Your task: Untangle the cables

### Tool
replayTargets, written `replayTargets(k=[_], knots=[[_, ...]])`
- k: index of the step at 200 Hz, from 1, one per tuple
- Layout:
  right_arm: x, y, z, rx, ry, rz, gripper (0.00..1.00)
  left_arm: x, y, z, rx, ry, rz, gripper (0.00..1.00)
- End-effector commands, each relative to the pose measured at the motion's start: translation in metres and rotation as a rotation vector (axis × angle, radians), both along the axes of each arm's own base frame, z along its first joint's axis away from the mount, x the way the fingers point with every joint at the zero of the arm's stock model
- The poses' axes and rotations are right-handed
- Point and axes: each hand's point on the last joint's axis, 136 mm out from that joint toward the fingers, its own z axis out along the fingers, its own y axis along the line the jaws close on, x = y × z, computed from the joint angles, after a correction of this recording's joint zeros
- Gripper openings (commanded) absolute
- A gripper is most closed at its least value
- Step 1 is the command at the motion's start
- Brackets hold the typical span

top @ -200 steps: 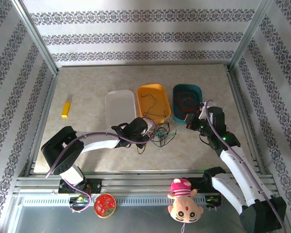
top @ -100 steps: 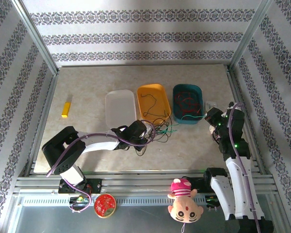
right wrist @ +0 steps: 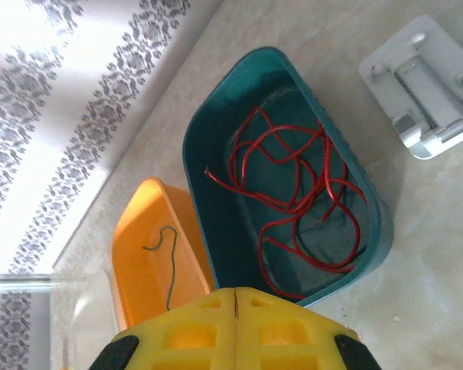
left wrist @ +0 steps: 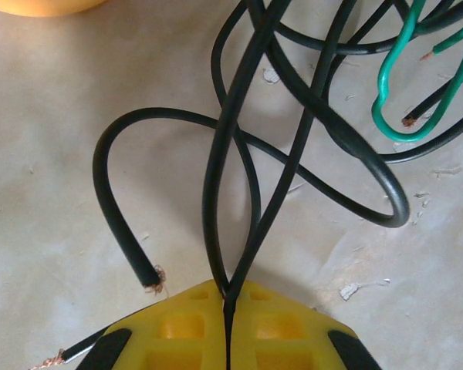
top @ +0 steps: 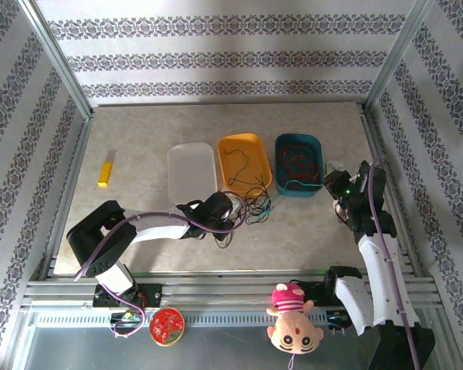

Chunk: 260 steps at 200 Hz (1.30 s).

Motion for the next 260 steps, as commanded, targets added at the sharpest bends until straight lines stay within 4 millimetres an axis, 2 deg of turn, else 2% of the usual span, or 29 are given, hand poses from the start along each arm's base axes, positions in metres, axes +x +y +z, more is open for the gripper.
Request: replayTargets(k=[1, 26, 45, 59, 95, 117, 135, 174, 218, 225, 236, 260], knots=[[-0.005, 0.026, -0.012, -0.025, 0.051, 0.098, 0.0, -0.006, -0.006, -0.002, 0.012, 0.007, -0.044, 0.0], [-0.013, 0.045, -0.036, -0.061, 0.11, 0.128, 0.0, -0.003, -0.015, 0.001, 0.002, 0.008, -0.056, 0.0], [-0.015, 0.051, -0.044, -0.051, 0.127, 0.131, 0.0, -0.003, -0.021, 0.001, 0.0, 0.011, -0.069, 0.0], [-0.014, 0.05, -0.041, -0.043, 0.113, 0.12, 0.0, -0.004, -0.023, -0.001, 0.009, 0.017, -0.08, 0.0], [-0.004, 0.038, -0.009, 0.071, -0.005, 0.093, 0.0, -0.009, -0.023, -0.009, 0.04, 0.027, -0.096, 0.0], [-0.001, 0.028, -0.002, 0.155, -0.015, 0.062, 0.0, -0.011, -0.023, -0.013, 0.053, 0.034, -0.105, 0.0], [-0.001, 0.026, -0.006, 0.203, 0.015, 0.047, 0.0, -0.014, -0.022, -0.017, 0.067, 0.042, -0.112, 0.0], [-0.006, 0.025, -0.031, 0.291, 0.143, -0.002, 0.0, -0.018, -0.024, -0.022, 0.086, 0.047, -0.128, 0.0], [-0.012, 0.035, -0.04, 0.219, 0.233, 0.099, 0.0, -0.015, -0.023, -0.017, 0.07, 0.019, -0.11, 0.0], [-0.013, 0.033, -0.04, 0.206, 0.232, 0.093, 0.0, -0.013, -0.021, -0.012, 0.067, -0.001, -0.1, 0.1], [-0.014, 0.029, -0.04, 0.171, 0.235, 0.083, 0.0, -0.009, -0.018, -0.001, 0.059, -0.043, -0.089, 0.32], [-0.019, 0.017, -0.038, 0.054, 0.271, 0.088, 0.0, -0.005, -0.014, 0.037, 0.021, -0.127, -0.096, 0.61]])
